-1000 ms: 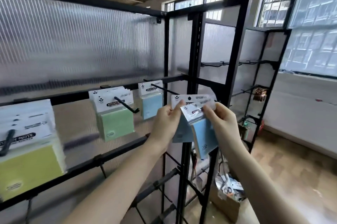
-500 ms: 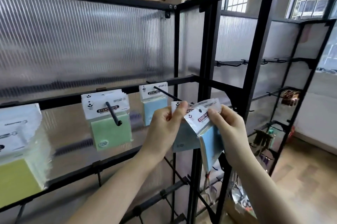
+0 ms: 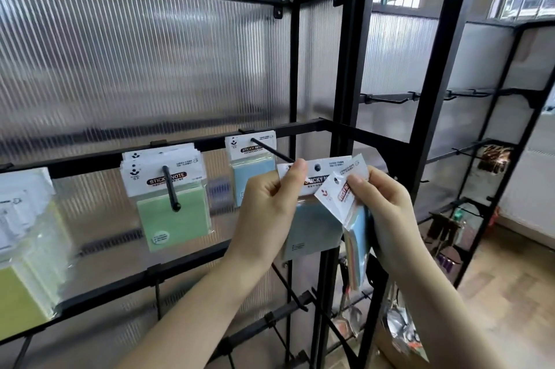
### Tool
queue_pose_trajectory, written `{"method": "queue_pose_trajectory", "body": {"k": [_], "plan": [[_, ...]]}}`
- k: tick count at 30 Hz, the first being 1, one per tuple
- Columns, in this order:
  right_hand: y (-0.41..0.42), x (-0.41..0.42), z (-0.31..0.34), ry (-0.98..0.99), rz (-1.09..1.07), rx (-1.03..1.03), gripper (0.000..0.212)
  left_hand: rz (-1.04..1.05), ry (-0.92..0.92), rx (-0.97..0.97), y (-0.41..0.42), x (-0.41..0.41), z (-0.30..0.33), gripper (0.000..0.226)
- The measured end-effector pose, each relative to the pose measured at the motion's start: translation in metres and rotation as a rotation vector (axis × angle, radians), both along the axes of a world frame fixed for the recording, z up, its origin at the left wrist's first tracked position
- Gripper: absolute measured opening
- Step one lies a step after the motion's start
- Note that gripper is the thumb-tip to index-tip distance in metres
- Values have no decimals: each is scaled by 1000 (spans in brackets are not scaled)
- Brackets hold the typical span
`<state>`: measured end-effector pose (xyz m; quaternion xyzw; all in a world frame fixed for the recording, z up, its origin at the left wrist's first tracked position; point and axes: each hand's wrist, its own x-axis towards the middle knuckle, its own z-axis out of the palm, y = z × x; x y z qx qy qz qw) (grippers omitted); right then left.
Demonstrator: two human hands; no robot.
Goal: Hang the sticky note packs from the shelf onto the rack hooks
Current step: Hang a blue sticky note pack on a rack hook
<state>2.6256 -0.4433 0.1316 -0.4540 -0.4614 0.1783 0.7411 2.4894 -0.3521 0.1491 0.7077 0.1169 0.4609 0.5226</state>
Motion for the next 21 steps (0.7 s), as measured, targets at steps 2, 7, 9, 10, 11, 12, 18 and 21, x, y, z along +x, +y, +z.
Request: {"method": "queue_pose_trajectory", "body": {"k": [2, 7, 9, 10, 11, 12, 18, 21], "plan": [[3, 1, -3, 0, 2, -23, 18, 8, 21, -27, 2, 2, -1, 66], [17, 2, -7, -60, -42, -102, 19, 61, 23, -37, 16, 5, -10, 49], [26, 3, -8, -84, -72, -110, 17, 88, -1, -13, 25, 7, -15, 67], [31, 4, -8, -91, -87, -107, 18, 109, -18, 0, 30, 7, -16, 64], [37, 5, -8, -92, -101, -105, 18, 142, -28, 22, 35, 8, -17, 57], [43, 7, -8, -96, -119, -109, 15, 190, -30, 46, 40, 9, -18, 49], [82, 15, -9, -181, -284, -178, 17, 518, 19, 105, 76, 14, -24, 23], [99, 15, -9, -170, -339, -192, 22, 606, 22, 110, 84, 17, -24, 27]]}}
